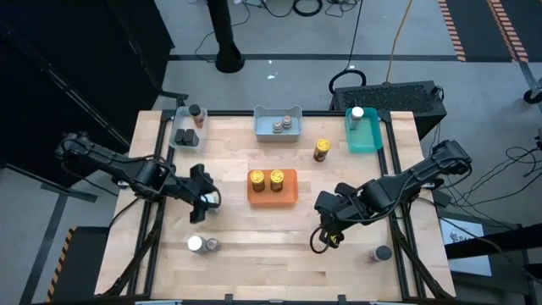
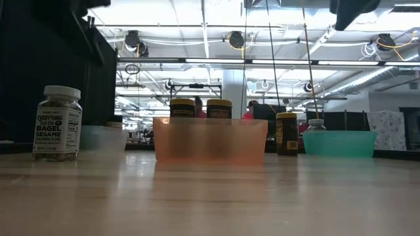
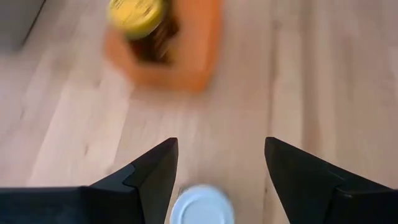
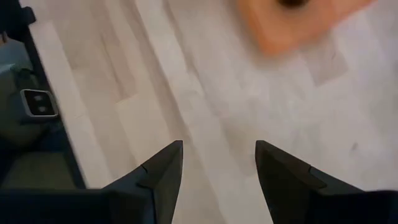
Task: Sort spices by type
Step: Put the top white seasoning bottle into the green bin
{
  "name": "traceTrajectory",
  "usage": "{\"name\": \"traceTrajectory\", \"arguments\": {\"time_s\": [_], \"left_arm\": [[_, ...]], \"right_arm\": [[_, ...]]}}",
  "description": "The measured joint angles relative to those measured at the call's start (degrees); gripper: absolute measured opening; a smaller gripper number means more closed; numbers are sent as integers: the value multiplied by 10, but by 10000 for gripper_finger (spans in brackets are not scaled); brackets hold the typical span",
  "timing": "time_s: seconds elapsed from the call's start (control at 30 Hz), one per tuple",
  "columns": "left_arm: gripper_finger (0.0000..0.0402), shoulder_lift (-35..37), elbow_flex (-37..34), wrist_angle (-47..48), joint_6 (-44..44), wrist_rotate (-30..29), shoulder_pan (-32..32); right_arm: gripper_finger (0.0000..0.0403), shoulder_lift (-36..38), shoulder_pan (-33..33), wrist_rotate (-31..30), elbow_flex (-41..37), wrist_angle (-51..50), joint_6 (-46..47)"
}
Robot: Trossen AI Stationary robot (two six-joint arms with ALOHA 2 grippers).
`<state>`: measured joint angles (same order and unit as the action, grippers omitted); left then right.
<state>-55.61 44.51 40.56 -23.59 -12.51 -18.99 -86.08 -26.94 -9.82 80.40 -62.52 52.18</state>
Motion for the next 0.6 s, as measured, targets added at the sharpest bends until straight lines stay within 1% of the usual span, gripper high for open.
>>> {"name": "traceTrajectory", "arguments": {"time_s": [0.1,0.2,0.27,0.3,0.47,0.6], "left_arm": [[247,0,0,41,-52,-11,1],[247,0,0,71,-57,-10,1],[250,0,0,81,-57,-10,1],[255,0,0,89,-58,-7,1],[298,-7,0,130,-61,47,1],[328,-18,0,129,-56,53,1]], "right_arm": [[183,0,4,-15,0,11,-36],[183,0,13,-36,0,16,-66],[183,0,21,-38,0,17,-78],[183,0,25,-39,0,17,-81],[183,0,42,-38,0,17,-94],[183,0,50,-37,0,17,-100]]}}
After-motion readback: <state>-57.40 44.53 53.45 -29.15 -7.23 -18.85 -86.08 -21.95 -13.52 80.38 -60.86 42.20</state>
